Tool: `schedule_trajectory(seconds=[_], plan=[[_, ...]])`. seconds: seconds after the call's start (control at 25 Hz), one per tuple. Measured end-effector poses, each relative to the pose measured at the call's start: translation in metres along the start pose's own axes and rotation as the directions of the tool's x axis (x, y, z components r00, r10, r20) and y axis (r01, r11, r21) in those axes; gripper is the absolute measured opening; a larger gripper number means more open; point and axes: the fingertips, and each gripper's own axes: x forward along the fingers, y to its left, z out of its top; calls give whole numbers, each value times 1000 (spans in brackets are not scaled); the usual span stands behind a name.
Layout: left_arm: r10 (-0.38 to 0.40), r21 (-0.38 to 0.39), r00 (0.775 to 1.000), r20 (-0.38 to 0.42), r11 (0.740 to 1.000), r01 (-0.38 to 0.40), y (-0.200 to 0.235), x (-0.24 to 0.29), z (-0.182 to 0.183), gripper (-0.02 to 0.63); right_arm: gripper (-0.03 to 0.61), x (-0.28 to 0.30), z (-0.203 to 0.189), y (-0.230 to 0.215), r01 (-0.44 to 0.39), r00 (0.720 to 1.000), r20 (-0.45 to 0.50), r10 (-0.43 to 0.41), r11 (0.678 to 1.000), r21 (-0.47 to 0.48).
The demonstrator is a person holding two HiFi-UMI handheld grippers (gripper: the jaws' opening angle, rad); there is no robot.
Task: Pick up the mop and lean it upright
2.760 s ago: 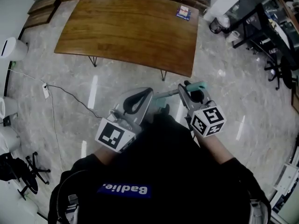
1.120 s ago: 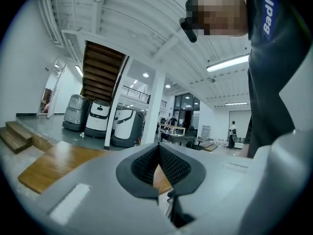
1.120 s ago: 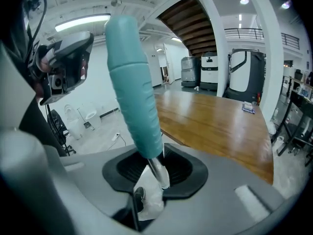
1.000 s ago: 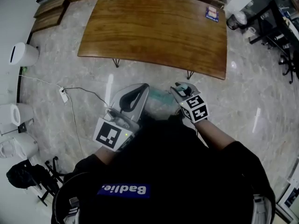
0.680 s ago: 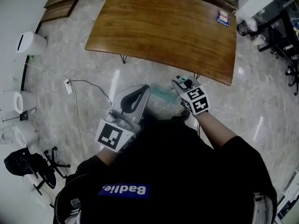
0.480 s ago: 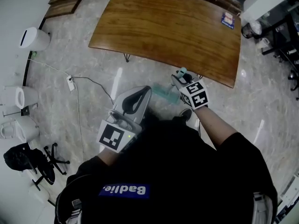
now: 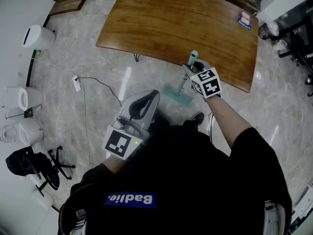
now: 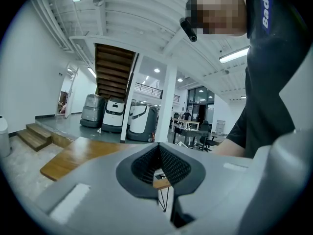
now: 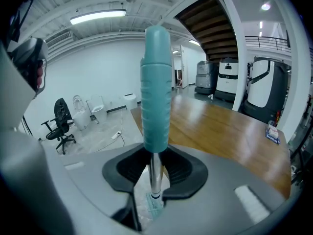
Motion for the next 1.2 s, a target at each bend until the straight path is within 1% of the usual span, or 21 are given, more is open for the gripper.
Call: schedule_trajectory(seconds=[0.48, 1.2], plan=[[21, -15, 1000, -13, 1000, -21, 13, -3, -4, 20, 112, 19, 12, -23, 71, 997, 8, -71, 997, -9], [41, -33, 999, -18, 999, -42, 14, -16, -11, 20, 112, 25, 13, -38, 114, 993, 10, -114, 993, 18]])
